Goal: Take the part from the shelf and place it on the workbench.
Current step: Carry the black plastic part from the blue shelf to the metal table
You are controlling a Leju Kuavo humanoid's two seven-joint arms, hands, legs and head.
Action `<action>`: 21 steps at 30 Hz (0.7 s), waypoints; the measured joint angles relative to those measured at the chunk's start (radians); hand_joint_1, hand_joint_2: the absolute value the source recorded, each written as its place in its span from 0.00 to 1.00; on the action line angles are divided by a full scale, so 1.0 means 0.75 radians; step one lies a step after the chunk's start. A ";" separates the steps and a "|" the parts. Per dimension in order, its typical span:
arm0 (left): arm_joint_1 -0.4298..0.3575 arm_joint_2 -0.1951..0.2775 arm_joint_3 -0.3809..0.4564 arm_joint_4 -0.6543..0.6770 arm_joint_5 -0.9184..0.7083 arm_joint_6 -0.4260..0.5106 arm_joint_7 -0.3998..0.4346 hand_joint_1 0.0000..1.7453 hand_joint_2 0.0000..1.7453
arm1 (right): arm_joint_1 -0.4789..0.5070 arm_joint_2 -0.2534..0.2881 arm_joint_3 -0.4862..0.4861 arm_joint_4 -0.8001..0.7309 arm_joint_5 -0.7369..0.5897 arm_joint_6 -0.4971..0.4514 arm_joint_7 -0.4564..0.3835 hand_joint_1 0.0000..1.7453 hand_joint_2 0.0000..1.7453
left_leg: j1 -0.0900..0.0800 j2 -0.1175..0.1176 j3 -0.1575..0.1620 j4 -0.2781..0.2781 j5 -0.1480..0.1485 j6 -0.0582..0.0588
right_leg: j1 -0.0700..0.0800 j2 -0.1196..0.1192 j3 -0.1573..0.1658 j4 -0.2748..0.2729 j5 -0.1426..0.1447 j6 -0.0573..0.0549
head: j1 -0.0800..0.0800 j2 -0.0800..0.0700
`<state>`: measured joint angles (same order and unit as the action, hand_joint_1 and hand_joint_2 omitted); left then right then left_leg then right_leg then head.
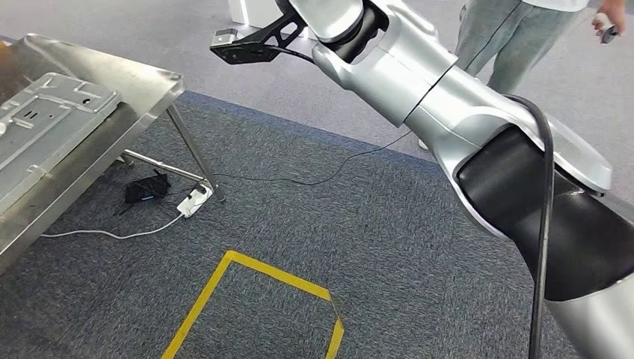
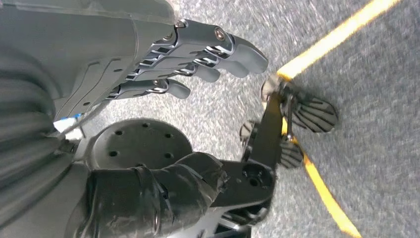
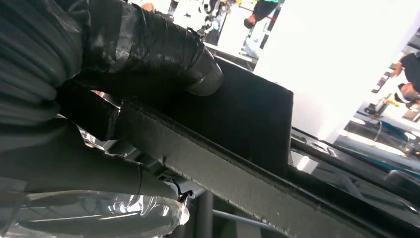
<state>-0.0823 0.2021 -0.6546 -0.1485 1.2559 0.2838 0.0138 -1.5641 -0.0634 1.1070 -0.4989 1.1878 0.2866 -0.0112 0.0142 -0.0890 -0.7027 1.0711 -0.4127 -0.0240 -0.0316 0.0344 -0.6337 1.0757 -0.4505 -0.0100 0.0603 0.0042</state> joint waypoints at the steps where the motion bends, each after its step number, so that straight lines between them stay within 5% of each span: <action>1: 0.001 -0.001 0.000 0.000 0.000 -0.001 0.000 0.00 1.00 | 0.000 0.000 0.000 -0.001 0.000 0.000 0.001 1.00 1.00 | -0.004 0.029 -0.005 0.015 -0.008 -0.002 | 0.001 -0.004 0.002 -0.001 0.000 -0.002 | -0.005 0.000; 4: -0.002 -0.001 0.000 0.000 0.000 -0.002 0.000 0.00 1.00 | 0.000 0.000 0.000 -0.001 0.000 0.000 0.002 1.00 1.00 | -0.002 0.057 -0.039 0.085 -0.038 -0.006 | 0.003 -0.016 0.003 -0.001 -0.001 -0.006 | -0.007 0.000; 7: -0.009 -0.001 0.000 0.000 0.000 -0.005 0.000 0.00 1.00 | 0.004 0.001 0.000 -0.001 0.000 0.000 0.003 1.00 1.00 | 0.002 0.124 -0.099 0.201 -0.049 -0.005 | 0.016 -0.100 0.014 -0.001 -0.013 -0.014 | -0.009 0.000; 9: -0.010 -0.001 0.000 0.000 0.000 -0.006 -0.001 0.00 1.00 | 0.002 0.001 0.000 -0.001 0.000 0.000 0.003 1.00 1.00 | -0.011 0.176 -0.016 0.044 0.010 0.010 | 0.022 -0.140 0.023 -0.003 -0.022 -0.009 | -0.009 0.000; 11: -0.012 0.000 0.000 0.000 0.000 -0.006 -0.002 0.00 1.00 | -0.002 0.001 0.000 -0.001 0.000 0.000 0.003 1.00 1.00 | -0.027 0.201 0.028 -0.042 0.026 0.025 | 0.027 -0.165 0.029 -0.009 -0.027 0.001 | -0.008 0.000; 13: -0.010 0.002 0.000 0.000 0.000 -0.005 -0.003 0.00 1.00 | 0.000 0.002 0.000 -0.001 0.000 0.000 0.003 1.00 1.00 | -0.031 0.170 0.033 -0.055 0.031 0.038 | 0.030 -0.190 0.037 -0.020 -0.030 0.015 | -0.008 0.000; 15: -0.005 0.004 0.000 0.000 0.000 -0.005 -0.003 0.00 1.00 | 0.003 0.001 0.000 -0.001 0.000 0.000 0.003 1.00 1.00 | -0.025 0.140 0.046 -0.076 0.040 0.050 | 0.027 -0.162 0.035 -0.001 -0.051 0.027 | -0.004 0.000; 17: -0.005 0.003 0.000 0.000 0.000 -0.005 -0.004 0.00 1.00 | 0.003 -0.001 0.000 -0.001 0.000 0.000 0.003 1.00 1.00 | -0.020 0.115 0.058 -0.091 0.045 0.066 | 0.025 -0.088 -0.020 0.114 -0.113 0.028 | 0.000 0.000; 19: -0.011 0.003 0.000 0.000 0.000 -0.006 -0.004 0.00 1.00 | 0.009 -0.002 0.000 -0.001 0.000 0.000 0.003 1.00 1.00 | -0.020 0.084 0.059 -0.091 0.044 0.077 | 0.028 -0.049 -0.112 0.280 -0.173 0.026 | 0.001 0.000; 21: -0.013 0.003 0.000 0.000 0.001 -0.009 -0.006 0.00 1.00 | 0.018 -0.004 0.000 -0.001 0.000 0.000 0.003 1.00 1.00 | -0.020 0.045 0.060 -0.086 0.041 0.078 | 0.029 -0.041 -0.153 0.324 -0.153 0.026 | 0.002 0.000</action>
<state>-0.0920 0.2041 -0.6546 -0.1484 1.2563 0.2768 0.0094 -1.5502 -0.0664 1.1070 -0.4994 1.1879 0.2869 -0.0089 -0.0008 -0.0556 -0.6580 1.0066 -0.3819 0.0342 -0.0099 0.0034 -0.7484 1.3186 -0.5651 0.0098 0.0617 0.0042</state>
